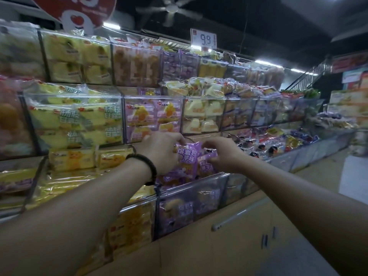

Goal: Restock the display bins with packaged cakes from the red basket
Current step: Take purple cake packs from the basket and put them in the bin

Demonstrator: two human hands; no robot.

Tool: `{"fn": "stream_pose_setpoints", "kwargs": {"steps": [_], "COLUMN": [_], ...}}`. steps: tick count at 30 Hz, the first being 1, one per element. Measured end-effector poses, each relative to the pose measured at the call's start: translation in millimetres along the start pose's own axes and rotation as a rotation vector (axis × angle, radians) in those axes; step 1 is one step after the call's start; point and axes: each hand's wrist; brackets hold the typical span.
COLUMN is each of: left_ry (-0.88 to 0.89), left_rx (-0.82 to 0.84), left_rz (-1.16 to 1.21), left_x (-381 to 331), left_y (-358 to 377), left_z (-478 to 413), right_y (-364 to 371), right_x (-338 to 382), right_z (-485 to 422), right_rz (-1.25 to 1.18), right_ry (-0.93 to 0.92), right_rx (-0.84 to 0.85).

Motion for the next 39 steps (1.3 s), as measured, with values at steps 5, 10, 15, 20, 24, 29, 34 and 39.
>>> {"fn": "stream_pose_setpoints", "kwargs": {"steps": [5, 10, 15, 20, 24, 29, 34, 39], "left_ry": [0.074, 0.107, -0.078, -0.149, -0.128, 0.238, 0.570, 0.408], "left_rx": [0.010, 0.032, 0.123, 0.215, 0.152, -0.209, -0.058, 0.513], "left_rz": [0.034, -0.007, 0.031, -0.274, -0.215, 0.030, 0.133, 0.146], "left_x": [-9.3, -3.6, 23.5, 20.4, 18.9, 25.5, 38.2, 79.8], "left_y": [14.0, 18.7, 42.9, 40.8, 26.0, 30.6, 75.9, 151.5], "left_z": [-8.1, -8.8, 1.8, 0.7, 16.6, 91.7, 205.6, 288.7], "right_y": [-14.0, -3.6, 32.8, 39.5, 36.7, 67.3, 149.7, 243.3], "right_x": [9.2, 25.9, 47.6, 58.6, 50.2, 61.3, 100.1, 136.3], "right_z": [20.7, 22.0, 9.6, 10.8, 33.7, 94.4, 167.8, 214.8], "right_rz": [-0.409, -0.198, -0.091, -0.078, -0.137, -0.250, -0.334, -0.426], "right_ry": [-0.090, -0.107, -0.092, -0.075, -0.064, -0.111, -0.184, -0.059], "right_rx": [0.043, -0.008, 0.028, 0.085, -0.098, -0.454, -0.252, 0.321]}}
Point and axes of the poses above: each hand's wrist, its own z-axis away from the middle knuckle, its own y-axis out of the palm, x = y × z, and after that the axes turned 11 degrees about x, right-handed
